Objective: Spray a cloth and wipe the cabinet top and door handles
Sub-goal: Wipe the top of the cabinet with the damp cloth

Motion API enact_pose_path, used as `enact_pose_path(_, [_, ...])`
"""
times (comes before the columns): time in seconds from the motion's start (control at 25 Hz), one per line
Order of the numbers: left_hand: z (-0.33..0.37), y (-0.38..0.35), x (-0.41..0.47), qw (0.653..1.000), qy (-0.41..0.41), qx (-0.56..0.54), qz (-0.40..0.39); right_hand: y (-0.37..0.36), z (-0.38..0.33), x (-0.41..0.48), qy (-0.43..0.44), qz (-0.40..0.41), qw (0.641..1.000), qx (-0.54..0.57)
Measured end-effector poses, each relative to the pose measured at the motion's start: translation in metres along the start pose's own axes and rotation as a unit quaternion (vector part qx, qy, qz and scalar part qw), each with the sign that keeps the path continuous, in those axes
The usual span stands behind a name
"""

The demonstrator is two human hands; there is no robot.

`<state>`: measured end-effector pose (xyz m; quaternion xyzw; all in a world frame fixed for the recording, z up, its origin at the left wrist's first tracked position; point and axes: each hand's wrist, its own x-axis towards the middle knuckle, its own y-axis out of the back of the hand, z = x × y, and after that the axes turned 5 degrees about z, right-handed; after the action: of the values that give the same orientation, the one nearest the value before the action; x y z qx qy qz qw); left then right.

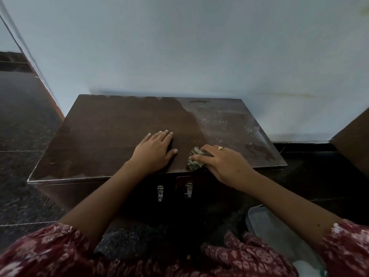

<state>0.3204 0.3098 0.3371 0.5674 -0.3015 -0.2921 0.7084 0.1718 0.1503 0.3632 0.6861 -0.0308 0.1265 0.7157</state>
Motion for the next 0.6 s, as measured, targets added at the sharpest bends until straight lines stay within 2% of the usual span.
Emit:
enact_pose_path(0.16, [0.0, -0.002, 0.006, 1.0, 0.004, 0.001, 0.007, -0.003, 0.015, 0.009, 0.01, 0.016, 1.0, -0.015])
enact_pose_path(0.28, [-0.001, -0.001, 0.009, 1.0, 0.005, -0.012, 0.015, -0.015, 0.031, 0.033, -0.016, 0.012, 1.0, -0.023])
enact_pose_path(0.6, [-0.002, -0.006, 0.013, 0.998, -0.02, -0.007, 0.055, -0.048, 0.079, 0.141, -0.076, 0.03, 0.996, -0.025])
